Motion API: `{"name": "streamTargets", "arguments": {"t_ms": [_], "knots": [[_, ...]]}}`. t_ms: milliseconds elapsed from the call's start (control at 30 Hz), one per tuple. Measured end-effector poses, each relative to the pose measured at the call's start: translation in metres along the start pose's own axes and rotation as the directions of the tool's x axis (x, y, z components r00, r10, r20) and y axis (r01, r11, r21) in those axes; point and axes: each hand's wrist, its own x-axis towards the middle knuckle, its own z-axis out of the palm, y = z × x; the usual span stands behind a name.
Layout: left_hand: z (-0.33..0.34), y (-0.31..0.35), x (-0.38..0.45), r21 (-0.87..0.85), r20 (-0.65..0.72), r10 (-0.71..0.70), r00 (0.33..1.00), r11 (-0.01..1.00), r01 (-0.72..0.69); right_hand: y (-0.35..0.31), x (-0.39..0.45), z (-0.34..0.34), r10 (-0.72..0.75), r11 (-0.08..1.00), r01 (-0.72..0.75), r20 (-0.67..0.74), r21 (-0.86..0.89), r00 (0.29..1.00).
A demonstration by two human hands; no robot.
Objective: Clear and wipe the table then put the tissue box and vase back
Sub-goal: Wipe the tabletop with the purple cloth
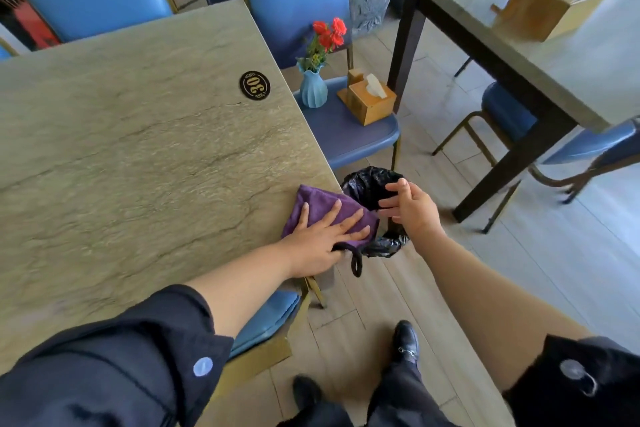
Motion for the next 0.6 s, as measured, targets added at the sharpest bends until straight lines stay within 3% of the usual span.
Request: {"name": "streamTargets", "arguments": {"t_ms": [67,133,200,267,367,500,600], "knots": [[-0.011,0.025,0.008,-0.166,0.123,-0.052,0.991,0.984,0.072,-0.008,0.005,-0.014,0.032,0.999,-0.033,0.041,0.014,0.999],[-0.031,0.051,0.015,-0.413,0.182,-0.108,0.977,0.894,0.176,-0.015,0.012,-0.028,0.047,0.999,-0.047,0.104,0.003,0.993],[-0.053,0.064,0.021,-0.705,0.191,-0.176,0.966,0.66,0.259,-0.024,0.02,-0.046,0.057,0.998,-0.057,0.168,-0.004,0.984],[-0.072,0.069,0.028,-0.877,0.236,-0.205,0.95,0.376,0.299,-0.032,0.028,-0.068,0.081,0.997,-0.083,0.237,-0.002,0.968],[-0.089,0.07,0.046,-0.972,0.222,-0.315,0.923,0.004,0.236,-0.034,0.045,-0.104,0.111,0.993,-0.121,0.378,0.002,0.919],[-0.1,0.076,0.075,-0.972,0.181,-0.457,0.871,-0.22,0.086,-0.029,0.07,-0.131,0.132,0.989,-0.146,0.577,-0.022,0.806],[-0.101,0.085,0.099,-0.943,0.168,-0.508,0.845,-0.331,-0.012,-0.029,0.082,-0.134,0.115,0.983,-0.178,0.597,0.048,0.794]]}}
